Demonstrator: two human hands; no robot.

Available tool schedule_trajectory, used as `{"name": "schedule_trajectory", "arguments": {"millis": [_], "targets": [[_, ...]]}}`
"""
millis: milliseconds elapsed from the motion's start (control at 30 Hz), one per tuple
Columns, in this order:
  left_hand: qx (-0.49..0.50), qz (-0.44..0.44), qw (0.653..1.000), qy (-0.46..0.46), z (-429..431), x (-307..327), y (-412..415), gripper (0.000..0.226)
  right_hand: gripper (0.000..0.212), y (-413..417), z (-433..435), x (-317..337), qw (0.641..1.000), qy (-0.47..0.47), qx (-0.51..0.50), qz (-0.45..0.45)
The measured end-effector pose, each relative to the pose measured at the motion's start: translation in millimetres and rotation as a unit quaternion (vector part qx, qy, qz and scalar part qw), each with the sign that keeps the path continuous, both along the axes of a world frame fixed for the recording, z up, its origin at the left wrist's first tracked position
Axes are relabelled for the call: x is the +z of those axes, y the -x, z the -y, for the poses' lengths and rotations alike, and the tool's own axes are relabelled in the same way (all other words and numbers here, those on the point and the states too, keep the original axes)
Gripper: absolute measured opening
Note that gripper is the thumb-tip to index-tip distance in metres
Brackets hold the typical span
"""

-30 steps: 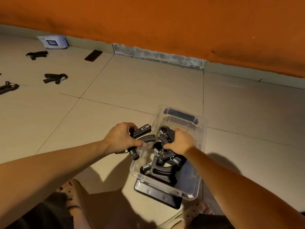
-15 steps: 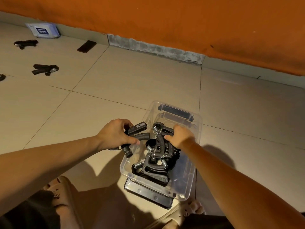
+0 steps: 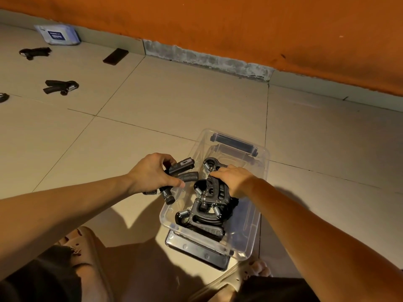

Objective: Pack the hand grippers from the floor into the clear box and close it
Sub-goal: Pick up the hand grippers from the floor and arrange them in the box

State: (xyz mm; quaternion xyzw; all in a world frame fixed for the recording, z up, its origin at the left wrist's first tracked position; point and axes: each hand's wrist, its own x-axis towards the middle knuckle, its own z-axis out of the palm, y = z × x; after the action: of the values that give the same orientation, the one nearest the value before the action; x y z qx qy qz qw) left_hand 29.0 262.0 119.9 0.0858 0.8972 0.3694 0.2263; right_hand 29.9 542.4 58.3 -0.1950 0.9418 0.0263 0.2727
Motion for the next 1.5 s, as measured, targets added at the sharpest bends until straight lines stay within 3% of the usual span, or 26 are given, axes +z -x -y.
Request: {"name": "schedule_trajectory", "arguments": {"millis": [300,667,867,967,1200,1400,1500], "targets": [[-0.012,0.0,1.0,0.001,-3.3,0.2,-0.1,0.043,0.104,-11.0,-13.2,1.0,0.997,0.033,-0.074,0.004],[-0.007,0.001,1.0,-0.007,-3.7,2.5,-6.7,0.044,0.077,-23.5,-4.9,6.3,0.998,0.056,-0.012,-0.002],[-0.02,-0.003,1.0,0.008,-2.1,2.8,-7.2,0.046,0.049,-22.6,-11.4,9.6,0.988,0.142,-0.062,-0.002],[-0.015,0.004,1.0,0.0,-1.4,2.9,-7.4,0.05,0.031,-24.1,-13.6,10.6,0.969,0.221,-0.105,-0.009],[-0.009,-0.011,1.0,0.012,-0.8,1.1,-5.3,0.047,0.011,-25.2,-13.2,14.2,0.911,0.355,-0.209,-0.029],[-0.003,-0.021,1.0,0.003,-1.3,1.5,-3.5,0.043,0.011,-16.4,-18.1,24.1,0.871,0.405,-0.277,-0.031],[0.001,-0.021,1.0,-0.006,-4.3,2.7,-2.9,0.04,0.012,-7.7,-25.3,29.6,0.834,0.448,-0.317,-0.058]]}}
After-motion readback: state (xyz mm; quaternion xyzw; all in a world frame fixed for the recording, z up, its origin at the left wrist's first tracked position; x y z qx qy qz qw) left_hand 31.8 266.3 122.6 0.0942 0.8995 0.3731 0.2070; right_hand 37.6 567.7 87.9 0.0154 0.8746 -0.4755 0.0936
